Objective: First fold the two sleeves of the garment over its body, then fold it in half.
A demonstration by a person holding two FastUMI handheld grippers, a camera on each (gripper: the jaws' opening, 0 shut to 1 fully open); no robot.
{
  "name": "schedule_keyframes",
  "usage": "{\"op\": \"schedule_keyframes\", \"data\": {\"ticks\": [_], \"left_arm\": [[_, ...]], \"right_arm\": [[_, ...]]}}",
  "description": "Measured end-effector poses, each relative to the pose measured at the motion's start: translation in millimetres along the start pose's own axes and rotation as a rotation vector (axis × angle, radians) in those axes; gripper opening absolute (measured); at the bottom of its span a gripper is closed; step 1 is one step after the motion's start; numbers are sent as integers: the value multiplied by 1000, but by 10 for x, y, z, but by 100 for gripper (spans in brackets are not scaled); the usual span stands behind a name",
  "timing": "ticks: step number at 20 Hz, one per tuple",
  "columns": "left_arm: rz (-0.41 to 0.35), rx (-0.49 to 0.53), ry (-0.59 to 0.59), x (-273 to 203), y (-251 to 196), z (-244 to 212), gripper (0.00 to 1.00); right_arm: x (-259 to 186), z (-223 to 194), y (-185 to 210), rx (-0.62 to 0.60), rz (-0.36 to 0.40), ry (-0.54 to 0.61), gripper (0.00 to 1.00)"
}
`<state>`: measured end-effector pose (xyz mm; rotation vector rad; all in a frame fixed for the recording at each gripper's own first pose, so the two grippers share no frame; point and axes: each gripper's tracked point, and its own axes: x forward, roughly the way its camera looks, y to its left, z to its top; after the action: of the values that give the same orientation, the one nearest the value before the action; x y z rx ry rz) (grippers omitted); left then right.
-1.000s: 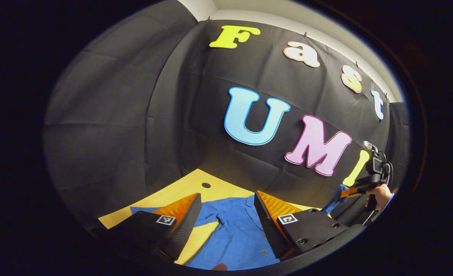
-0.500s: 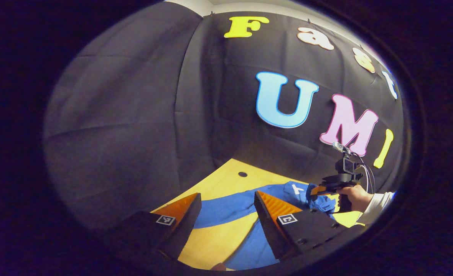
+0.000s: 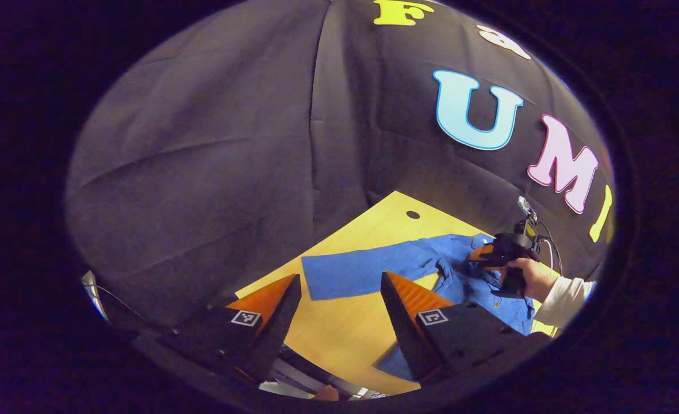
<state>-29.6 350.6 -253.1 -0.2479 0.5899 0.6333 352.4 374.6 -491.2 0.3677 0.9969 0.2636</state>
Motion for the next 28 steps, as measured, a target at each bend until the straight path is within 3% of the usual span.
{"op": "schedule_keyframes", "data": {"ticks": [3,8,11,13,15,18,22,25,28], "left_arm": [[-3,19,3,166,-6,14,81],[18,-10,79,538,68,-72,82],[36,55,87,766,100,-58,82],[27,78,117,992,148,-88,82],[-2,32,199,1113,148,-151,82],[-31,-41,320,1432,132,-203,82],[2,-38,434,1766,295,-169,82],[17,-59,544,1959,327,-223,82],[80,-53,621,2052,459,-383,82]], "right_arm": [[-98,87,30,-12,14,-24,95],[-546,392,-77,-115,-2,-100,97],[-901,485,-187,-216,-5,-127,97],[-1158,484,-320,-273,-17,-104,98],[-1449,510,-442,-320,-20,-115,98],[-1955,382,-560,-323,16,-114,98],[-2571,75,-810,-300,25,-106,98],[-2810,-199,-1096,-276,-9,-88,98],[-2863,-436,-1247,-232,-28,-38,98]]}}
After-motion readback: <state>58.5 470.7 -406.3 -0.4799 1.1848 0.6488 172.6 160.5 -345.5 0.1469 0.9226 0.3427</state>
